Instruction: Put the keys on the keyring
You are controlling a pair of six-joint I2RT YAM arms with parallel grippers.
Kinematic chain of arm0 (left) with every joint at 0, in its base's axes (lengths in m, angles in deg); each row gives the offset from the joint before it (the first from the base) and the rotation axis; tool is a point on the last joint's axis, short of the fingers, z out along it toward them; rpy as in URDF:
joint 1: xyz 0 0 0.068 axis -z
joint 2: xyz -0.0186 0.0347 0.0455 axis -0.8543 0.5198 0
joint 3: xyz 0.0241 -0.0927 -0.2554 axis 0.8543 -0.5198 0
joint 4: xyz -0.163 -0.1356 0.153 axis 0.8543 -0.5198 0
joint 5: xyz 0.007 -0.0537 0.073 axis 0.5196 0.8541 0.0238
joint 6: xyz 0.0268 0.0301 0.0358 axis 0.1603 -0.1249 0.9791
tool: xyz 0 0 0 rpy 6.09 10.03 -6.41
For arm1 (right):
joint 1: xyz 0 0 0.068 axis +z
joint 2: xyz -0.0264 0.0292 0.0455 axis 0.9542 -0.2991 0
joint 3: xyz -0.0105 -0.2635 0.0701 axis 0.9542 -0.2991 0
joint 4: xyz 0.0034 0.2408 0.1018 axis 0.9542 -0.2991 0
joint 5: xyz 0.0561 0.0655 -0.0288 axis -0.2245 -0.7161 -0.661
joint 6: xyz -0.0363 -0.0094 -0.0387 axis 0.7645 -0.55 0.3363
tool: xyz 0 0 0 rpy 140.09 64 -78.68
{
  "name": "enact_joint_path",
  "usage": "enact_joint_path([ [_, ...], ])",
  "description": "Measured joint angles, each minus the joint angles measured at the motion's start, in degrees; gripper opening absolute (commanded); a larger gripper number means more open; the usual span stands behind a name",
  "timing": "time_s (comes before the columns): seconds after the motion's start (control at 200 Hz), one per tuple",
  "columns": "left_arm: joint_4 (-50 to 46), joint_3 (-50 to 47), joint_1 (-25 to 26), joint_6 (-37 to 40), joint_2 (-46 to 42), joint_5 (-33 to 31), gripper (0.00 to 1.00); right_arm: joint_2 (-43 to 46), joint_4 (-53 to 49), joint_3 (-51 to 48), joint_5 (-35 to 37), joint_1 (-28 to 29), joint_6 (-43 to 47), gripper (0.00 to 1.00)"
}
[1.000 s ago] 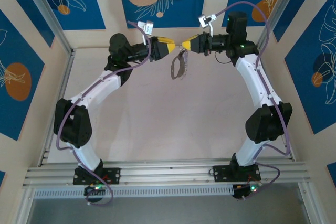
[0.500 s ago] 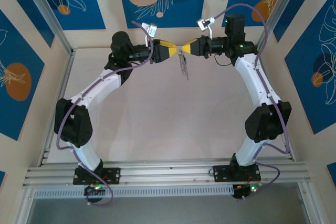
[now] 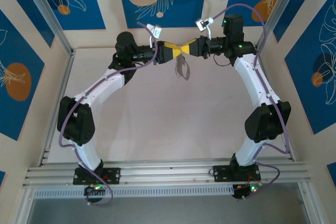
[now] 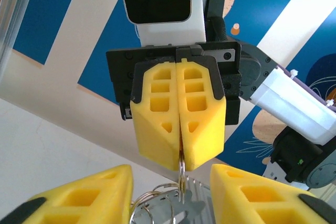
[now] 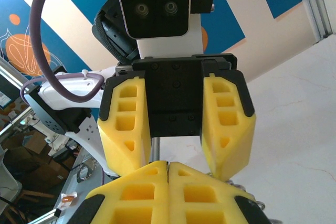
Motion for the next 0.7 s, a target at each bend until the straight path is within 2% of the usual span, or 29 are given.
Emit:
enact_joint_path([
  [0.21,0.07,0.52,0.11,0.09,0.07,0.39,0.18,0.0,1.18,-0.11,-0.02,0.0,-0.26,0.0],
  [0.34,0.11,0.52,0.13,0.02,0.09,0.5,0.23,0.0,1.99,-0.55,0.02,0.0,-0.94,0.0],
  [0.445,0.13,0.52,0.31,0.02,0.09,0.68,0.23,0.0,2.82,-1.01,0.02,0.0,-1.57,0.0],
  [0.505,0.09,0.52,0.35,0.0,0.09,0.68,0.18,0.0,3.06,-1.22,-0.02,0.0,-2.01,0.0],
  [0.595,0.04,0.52,0.33,0.22,0.11,0.66,0.01,0.04,4.0,-1.51,-0.17,0.07,-2.64,0.0],
  [0.7,0.04,0.52,0.28,0.52,0.11,0.63,0.0,0.35,5.22,-1.95,-0.22,0.04,-3.26,0.0],
])
